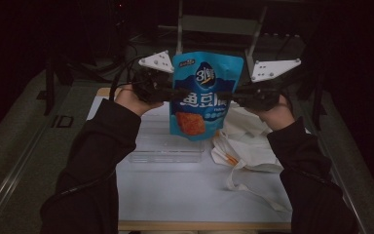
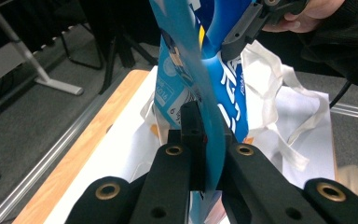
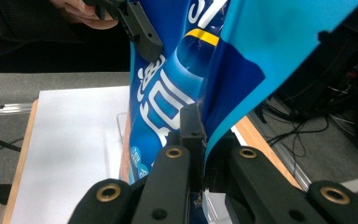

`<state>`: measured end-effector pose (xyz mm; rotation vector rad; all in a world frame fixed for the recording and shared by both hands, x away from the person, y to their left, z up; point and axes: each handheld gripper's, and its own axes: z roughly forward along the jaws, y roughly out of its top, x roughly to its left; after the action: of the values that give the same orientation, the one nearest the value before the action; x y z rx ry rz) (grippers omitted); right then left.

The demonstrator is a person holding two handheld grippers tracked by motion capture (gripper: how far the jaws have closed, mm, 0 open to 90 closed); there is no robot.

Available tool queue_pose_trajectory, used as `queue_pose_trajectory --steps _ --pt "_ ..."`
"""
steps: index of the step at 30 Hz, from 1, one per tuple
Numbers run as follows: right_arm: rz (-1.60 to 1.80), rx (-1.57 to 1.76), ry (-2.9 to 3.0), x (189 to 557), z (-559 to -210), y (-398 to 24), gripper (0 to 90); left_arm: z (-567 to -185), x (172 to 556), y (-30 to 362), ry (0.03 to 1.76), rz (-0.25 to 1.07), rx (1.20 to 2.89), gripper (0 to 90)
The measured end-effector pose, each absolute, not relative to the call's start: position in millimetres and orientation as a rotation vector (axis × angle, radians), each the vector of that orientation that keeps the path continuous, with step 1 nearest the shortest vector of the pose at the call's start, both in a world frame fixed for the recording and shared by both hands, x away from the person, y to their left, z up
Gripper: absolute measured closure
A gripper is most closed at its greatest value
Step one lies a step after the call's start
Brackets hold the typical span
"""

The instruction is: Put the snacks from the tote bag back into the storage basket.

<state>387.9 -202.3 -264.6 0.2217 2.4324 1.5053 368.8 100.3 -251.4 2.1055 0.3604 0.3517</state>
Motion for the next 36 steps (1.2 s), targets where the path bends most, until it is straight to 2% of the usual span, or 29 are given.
queue_pose_trajectory --steps 20,36 --pt "1.511 0.16 2.486 406.1 -286.0 -134.9 88.9 -276.0 370.3 162.5 0.468 0.367 2.084 90.0" --pt "1.493 0.208 2.517 426.4 -330.0 -109.2 89.0 -321.6 388.3 178.9 0.55 0.354 2.081 90.0"
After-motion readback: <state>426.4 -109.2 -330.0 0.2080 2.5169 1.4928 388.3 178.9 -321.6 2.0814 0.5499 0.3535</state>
